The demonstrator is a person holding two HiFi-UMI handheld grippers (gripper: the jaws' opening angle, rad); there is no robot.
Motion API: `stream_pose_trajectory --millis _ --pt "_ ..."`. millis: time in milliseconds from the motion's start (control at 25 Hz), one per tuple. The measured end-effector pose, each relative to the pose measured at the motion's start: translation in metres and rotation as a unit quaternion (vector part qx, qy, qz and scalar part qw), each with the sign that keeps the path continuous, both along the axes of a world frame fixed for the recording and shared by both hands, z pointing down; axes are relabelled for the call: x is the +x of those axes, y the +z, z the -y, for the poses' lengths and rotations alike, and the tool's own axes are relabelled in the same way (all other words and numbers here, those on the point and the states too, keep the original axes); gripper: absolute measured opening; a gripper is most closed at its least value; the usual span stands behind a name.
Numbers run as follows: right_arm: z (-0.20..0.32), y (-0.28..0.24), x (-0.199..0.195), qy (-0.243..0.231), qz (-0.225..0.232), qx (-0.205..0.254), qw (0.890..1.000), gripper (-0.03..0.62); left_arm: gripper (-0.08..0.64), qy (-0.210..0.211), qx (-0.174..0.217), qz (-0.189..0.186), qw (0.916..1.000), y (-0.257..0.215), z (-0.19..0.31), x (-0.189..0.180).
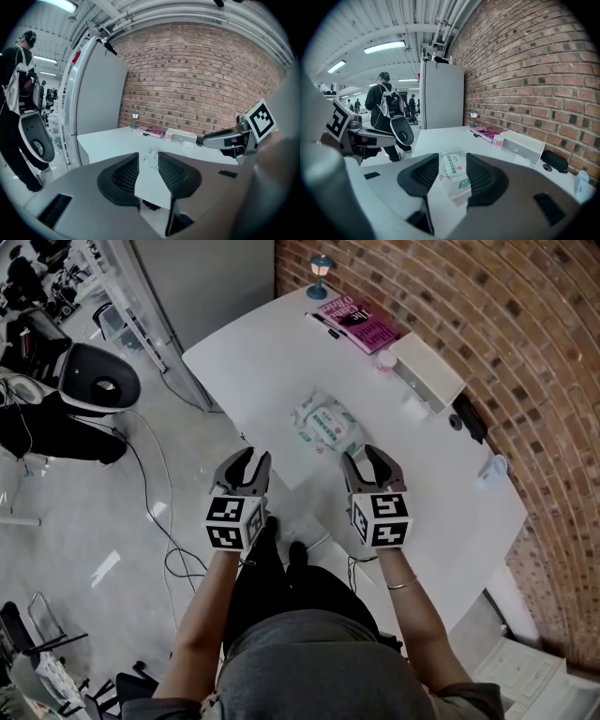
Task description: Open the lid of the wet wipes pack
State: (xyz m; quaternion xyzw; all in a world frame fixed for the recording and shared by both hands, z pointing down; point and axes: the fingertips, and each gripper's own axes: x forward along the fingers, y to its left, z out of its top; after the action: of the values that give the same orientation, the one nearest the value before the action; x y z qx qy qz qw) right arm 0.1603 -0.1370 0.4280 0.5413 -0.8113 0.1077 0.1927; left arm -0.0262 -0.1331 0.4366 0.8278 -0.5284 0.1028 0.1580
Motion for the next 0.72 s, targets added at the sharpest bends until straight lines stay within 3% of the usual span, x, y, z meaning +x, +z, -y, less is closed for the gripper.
stream_pose_trajectory --millis 280,720 --pt "0.013 0.005 -0.003 0.023 -0.035 -0.010 0.999 0.193 0.118 0.072 -0.010 -0.001 0.9974 0.007 0.035 0.022" --pt "0.037 0.014 -0.021 0.027 -0.109 -0.023 0.993 0.196 0.118 0.161 -0.023 -0.003 0.9867 0.021 0.077 0.039"
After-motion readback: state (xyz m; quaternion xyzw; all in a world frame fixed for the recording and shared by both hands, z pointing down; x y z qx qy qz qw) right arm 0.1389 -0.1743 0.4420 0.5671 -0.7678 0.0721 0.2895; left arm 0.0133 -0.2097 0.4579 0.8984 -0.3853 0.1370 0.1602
